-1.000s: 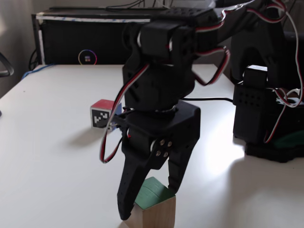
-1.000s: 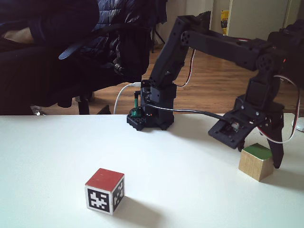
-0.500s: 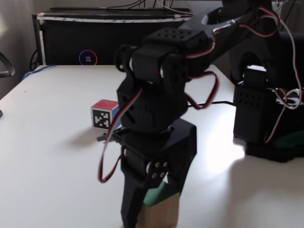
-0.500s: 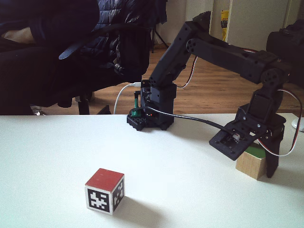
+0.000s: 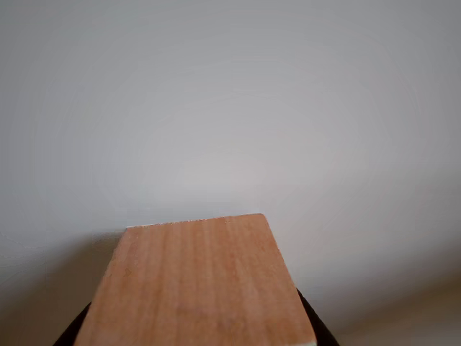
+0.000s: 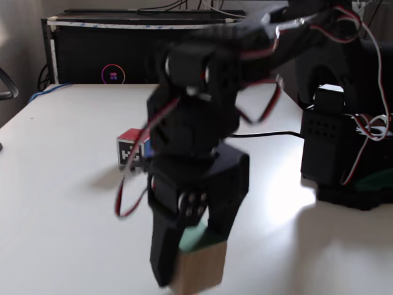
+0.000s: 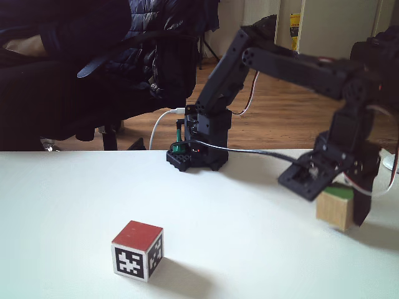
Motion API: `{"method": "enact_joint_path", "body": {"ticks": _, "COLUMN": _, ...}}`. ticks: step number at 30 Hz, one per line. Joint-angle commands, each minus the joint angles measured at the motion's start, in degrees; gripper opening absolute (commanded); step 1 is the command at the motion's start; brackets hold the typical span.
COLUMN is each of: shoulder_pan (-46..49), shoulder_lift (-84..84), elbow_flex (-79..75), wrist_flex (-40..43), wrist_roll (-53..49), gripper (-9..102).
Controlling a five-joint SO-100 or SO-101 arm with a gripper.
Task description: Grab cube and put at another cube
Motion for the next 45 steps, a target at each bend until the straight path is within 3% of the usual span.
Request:
{"method": "enact_joint_path", "body": {"ticks": 1, "shoulder_pan": 0.62, "shoulder_lift": 9.32, "elbow_flex": -0.09, "wrist_flex": -0.18, "wrist_roll": 0.35, "gripper": 7}}
{"method": "enact_joint_path", "body": {"ticks": 9, "shoulder_pan": 5.19, "shoulder_lift": 24.35, "elbow_flex": 7.03, "wrist_flex": 0.00, "wrist_roll": 0.62, "gripper": 7}}
{"method": "enact_joint_path", "body": {"ticks": 21, "shoulder_pan": 22.94, "shoulder_lift": 40.34, "elbow_flex": 12.22, "wrist_flex": 1.67, "wrist_roll": -3.96, "gripper": 7}}
{"method": "enact_joint_path", "body": {"ticks": 34, "shoulder_pan": 40.52, "shoulder_lift": 33.75, "elbow_flex": 4.66, "wrist_flex": 1.76, "wrist_roll": -6.50, "gripper": 6}}
{"method": "enact_joint_path", "body": {"ticks": 45, "shoulder_pan": 47.02, "shoulder_lift": 19.69, "elbow_flex": -8.35, "wrist_flex": 2.90, "wrist_roll": -4.75, "gripper": 6}}
